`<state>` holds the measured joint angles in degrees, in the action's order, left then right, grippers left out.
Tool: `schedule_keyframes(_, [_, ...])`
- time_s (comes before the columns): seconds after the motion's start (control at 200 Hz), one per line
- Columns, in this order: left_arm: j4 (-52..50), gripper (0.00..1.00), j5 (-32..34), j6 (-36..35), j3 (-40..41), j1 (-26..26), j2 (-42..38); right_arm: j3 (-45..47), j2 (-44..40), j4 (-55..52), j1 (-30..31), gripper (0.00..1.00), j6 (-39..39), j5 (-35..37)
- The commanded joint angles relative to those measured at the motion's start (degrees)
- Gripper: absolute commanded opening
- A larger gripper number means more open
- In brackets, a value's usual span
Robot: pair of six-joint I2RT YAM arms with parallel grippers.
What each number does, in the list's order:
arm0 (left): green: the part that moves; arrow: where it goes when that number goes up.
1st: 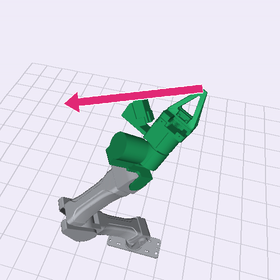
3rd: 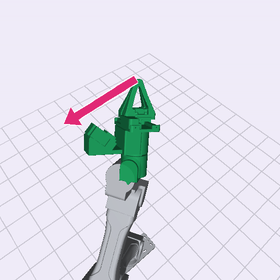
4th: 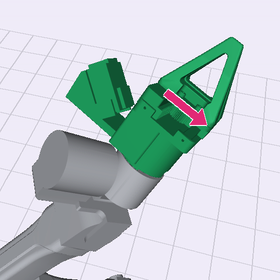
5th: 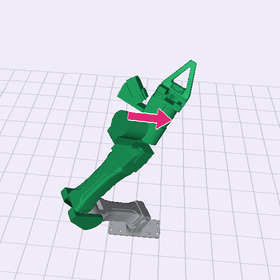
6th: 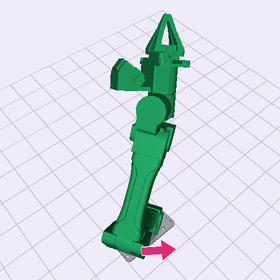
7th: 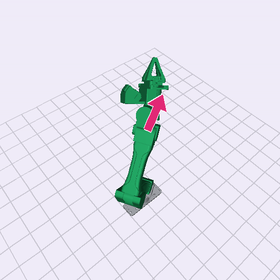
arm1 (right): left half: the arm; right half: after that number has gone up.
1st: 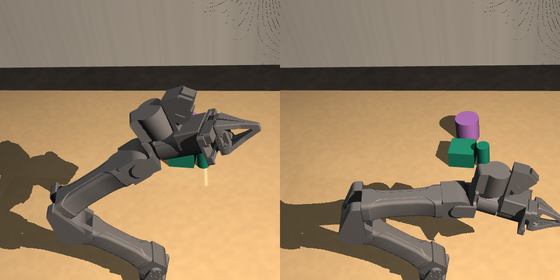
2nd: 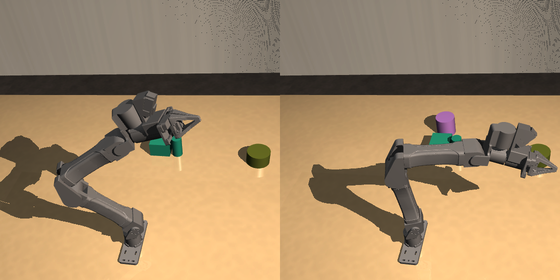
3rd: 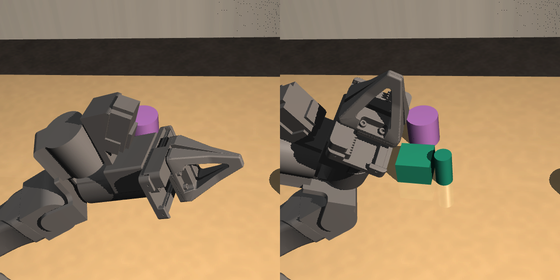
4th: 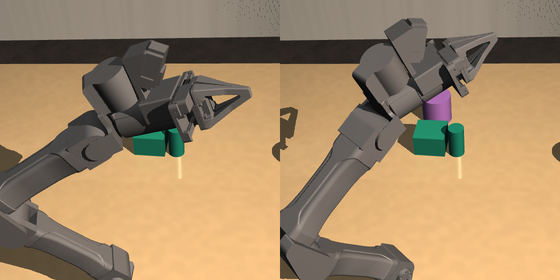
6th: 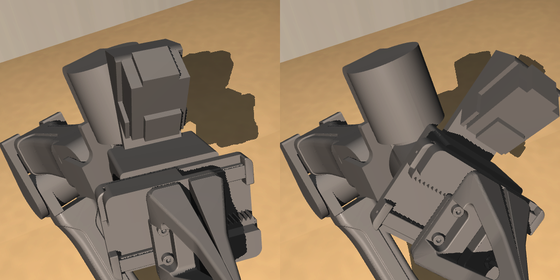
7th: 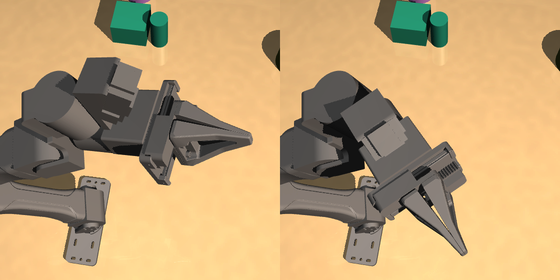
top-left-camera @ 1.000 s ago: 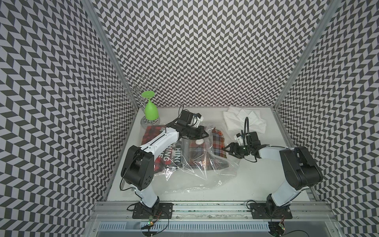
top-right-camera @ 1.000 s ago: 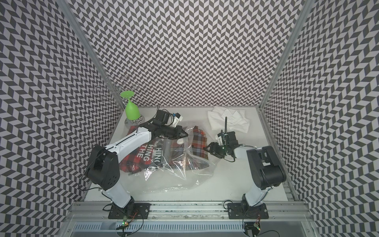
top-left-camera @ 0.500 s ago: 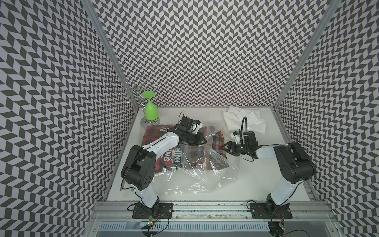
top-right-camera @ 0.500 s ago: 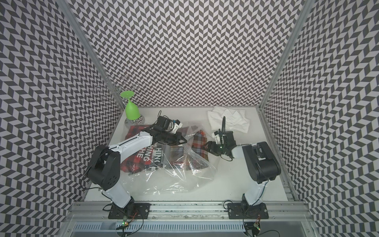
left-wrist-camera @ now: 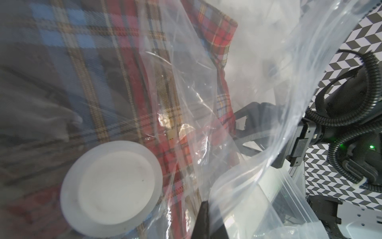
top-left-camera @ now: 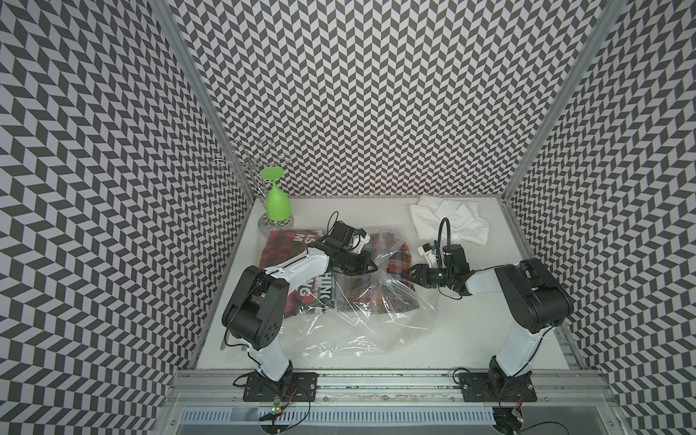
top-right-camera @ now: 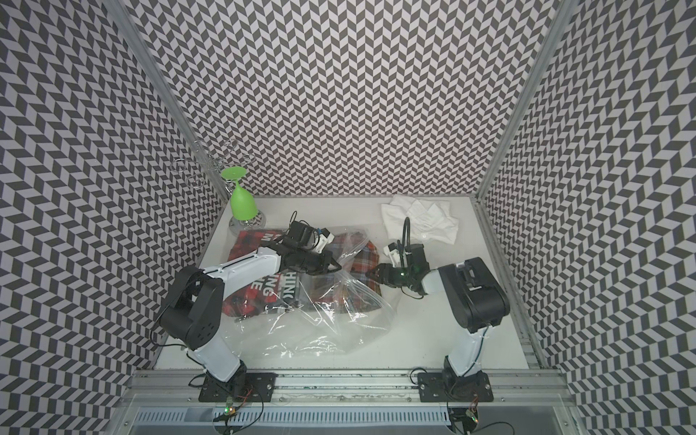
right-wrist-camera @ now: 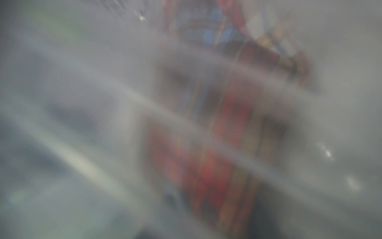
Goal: Take the shirt out of the vacuum bag
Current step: Take out the shirt from the vacuum bag.
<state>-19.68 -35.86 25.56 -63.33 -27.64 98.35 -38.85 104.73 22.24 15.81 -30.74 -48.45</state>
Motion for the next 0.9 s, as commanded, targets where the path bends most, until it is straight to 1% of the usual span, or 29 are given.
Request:
schedule_keyframes(0.0, [-0.3, 0.0, -0.4, -1.1, 1.8, -0.7, -1.2, 1.9, 1.6, 1.7, 0.9, 0.43, -0.6, -0.1])
schedule_keyframes(0.21, [0.4, 0.0, -0.4, -1.1, 2.7, -0.9, -1.2, 3.7, 0.6, 4.8, 0.8, 0.15, -2.5, -0.4])
schedule_keyframes(0.33, [0.3, 0.0, -0.4, -1.2, 2.4, -0.8, -1.1, 4.5, -1.9, 4.9, 0.9, 0.03, -3.2, -0.3])
schedule_keyframes(0.42, [0.2, 0.0, -0.3, -1.1, 1.8, -0.8, -0.8, 4.8, -4.7, 3.4, 0.9, 0.0, -3.4, -0.1])
schedule_keyframes(0.631, [-0.5, 0.0, -0.2, -1.1, -0.2, -0.7, 0.6, 5.6, -12.0, -3.0, 0.8, 0.0, -2.1, 0.8])
schedule_keyframes(0.896, [-2.5, 0.0, 0.0, -1.9, -2.0, 0.1, 1.5, 5.7, -18.1, -11.0, 0.4, 0.0, -0.2, 2.4])
